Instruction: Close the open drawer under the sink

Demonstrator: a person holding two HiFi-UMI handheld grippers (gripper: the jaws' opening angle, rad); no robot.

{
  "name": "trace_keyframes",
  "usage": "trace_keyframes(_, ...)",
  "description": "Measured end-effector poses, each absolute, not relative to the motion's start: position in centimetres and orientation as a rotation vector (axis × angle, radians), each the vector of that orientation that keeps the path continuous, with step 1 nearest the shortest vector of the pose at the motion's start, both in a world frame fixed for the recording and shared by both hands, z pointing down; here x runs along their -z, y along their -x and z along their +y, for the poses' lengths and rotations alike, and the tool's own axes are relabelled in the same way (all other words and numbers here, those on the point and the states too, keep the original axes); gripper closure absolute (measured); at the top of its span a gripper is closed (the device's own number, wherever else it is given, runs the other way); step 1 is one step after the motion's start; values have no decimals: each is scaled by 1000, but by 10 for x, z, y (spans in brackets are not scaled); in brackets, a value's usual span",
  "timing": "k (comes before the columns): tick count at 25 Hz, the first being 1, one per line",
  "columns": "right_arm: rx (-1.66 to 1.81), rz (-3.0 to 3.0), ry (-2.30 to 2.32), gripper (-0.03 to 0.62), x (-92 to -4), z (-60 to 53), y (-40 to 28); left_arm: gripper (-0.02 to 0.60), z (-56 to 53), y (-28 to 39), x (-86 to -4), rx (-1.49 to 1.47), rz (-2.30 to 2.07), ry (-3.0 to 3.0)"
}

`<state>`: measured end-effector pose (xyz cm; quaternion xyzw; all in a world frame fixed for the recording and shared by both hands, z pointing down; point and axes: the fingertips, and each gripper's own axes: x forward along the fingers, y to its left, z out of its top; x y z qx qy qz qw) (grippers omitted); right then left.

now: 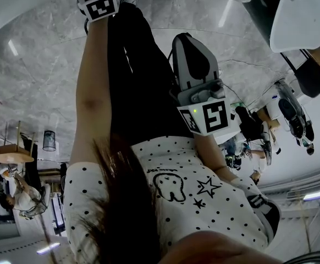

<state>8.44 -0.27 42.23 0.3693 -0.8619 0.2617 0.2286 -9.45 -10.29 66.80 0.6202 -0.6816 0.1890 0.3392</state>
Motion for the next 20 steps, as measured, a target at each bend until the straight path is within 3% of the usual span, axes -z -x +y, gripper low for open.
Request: trace_keyframes(20, -715, -2390, -1018, 580, -419, 13, -81, 434, -104, 92, -669, -474, -1695, -1659)
